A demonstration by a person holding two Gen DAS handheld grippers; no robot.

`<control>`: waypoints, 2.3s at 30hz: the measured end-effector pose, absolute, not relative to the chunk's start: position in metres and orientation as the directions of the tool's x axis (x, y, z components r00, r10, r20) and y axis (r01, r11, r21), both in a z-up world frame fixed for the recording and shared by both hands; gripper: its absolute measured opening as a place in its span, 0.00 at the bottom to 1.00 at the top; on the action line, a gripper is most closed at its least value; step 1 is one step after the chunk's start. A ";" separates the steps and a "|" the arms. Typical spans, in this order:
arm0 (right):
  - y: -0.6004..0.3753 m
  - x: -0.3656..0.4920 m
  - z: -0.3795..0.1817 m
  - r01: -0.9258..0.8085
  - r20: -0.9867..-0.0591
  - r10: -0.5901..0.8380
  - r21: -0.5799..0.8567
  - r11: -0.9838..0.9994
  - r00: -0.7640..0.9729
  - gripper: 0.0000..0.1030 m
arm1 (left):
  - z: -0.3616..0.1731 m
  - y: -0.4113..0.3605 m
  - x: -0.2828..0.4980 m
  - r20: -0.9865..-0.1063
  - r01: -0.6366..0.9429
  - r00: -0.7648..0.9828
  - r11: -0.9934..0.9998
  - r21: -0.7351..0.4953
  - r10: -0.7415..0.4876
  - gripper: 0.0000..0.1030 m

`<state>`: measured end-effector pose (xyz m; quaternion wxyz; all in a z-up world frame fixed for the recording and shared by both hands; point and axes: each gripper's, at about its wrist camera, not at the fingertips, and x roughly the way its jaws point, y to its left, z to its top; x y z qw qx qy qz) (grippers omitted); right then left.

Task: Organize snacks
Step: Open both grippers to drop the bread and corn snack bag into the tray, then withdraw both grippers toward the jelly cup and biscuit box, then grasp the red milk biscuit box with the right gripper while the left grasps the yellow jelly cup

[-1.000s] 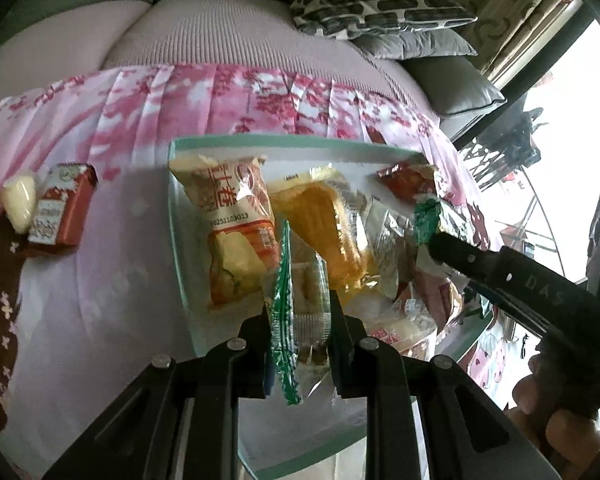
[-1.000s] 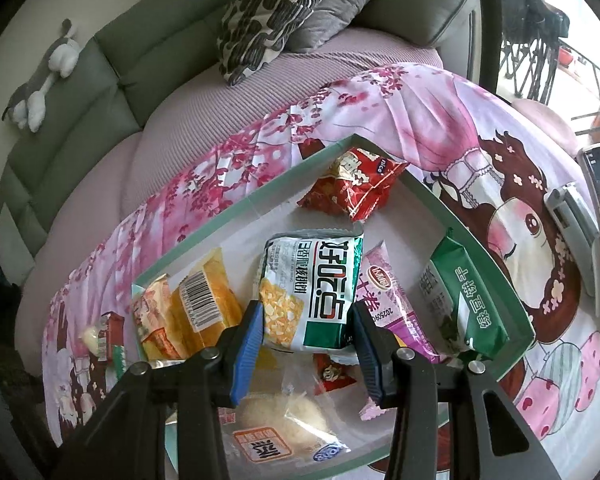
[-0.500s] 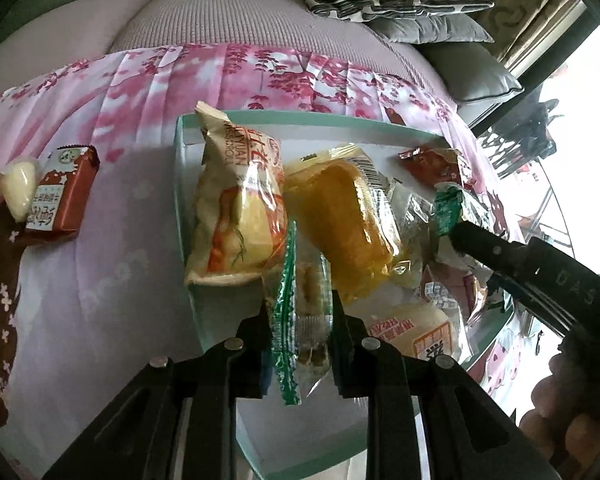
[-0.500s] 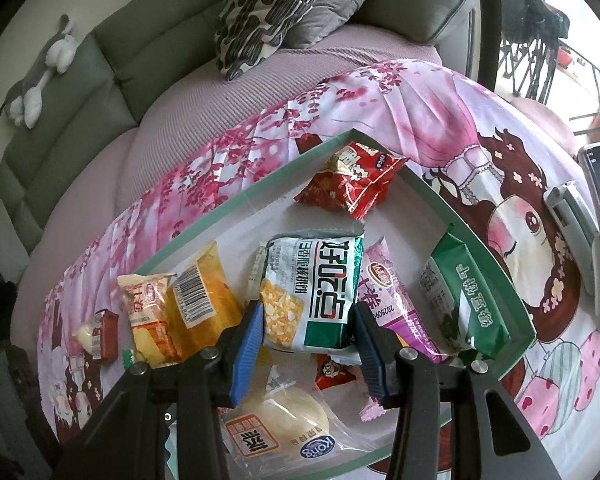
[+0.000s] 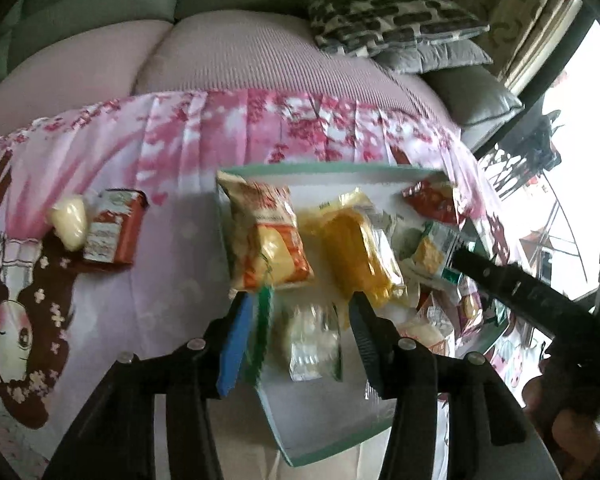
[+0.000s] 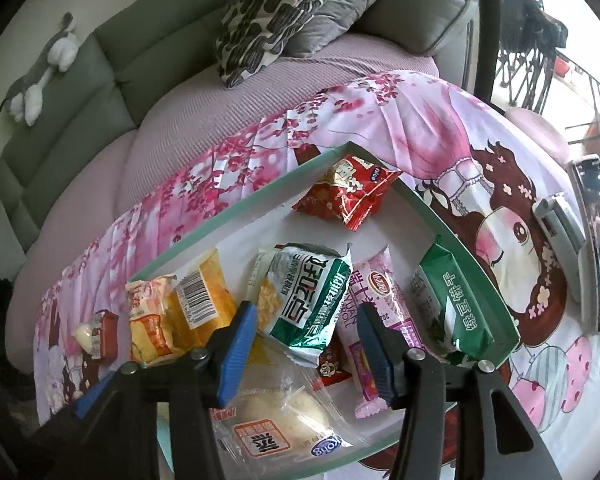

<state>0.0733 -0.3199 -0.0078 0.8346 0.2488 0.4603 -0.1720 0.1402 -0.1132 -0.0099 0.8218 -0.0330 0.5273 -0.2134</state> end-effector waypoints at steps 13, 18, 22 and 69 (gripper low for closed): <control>-0.299 0.082 -0.008 0.461 -0.863 -0.080 0.186 0.868 0.499 0.81 | -0.020 -0.056 0.160 -0.881 0.078 0.434 0.983 -0.168 -0.185 0.79; -0.282 0.088 -0.008 0.415 -0.860 -0.060 0.182 0.892 0.507 0.92 | -0.021 -0.033 0.163 -0.878 0.016 0.470 0.996 -0.089 -0.086 0.91; -0.264 0.092 -0.004 0.370 -0.850 -0.057 0.167 0.914 0.524 0.99 | -0.020 -0.014 0.165 -0.871 -0.024 0.490 0.998 -0.062 -0.042 0.91; -0.081 0.189 -0.047 -0.015 -0.843 0.176 0.196 0.980 0.509 0.82 | -0.041 0.118 0.209 -0.836 -0.258 0.544 0.933 -0.253 -0.076 0.92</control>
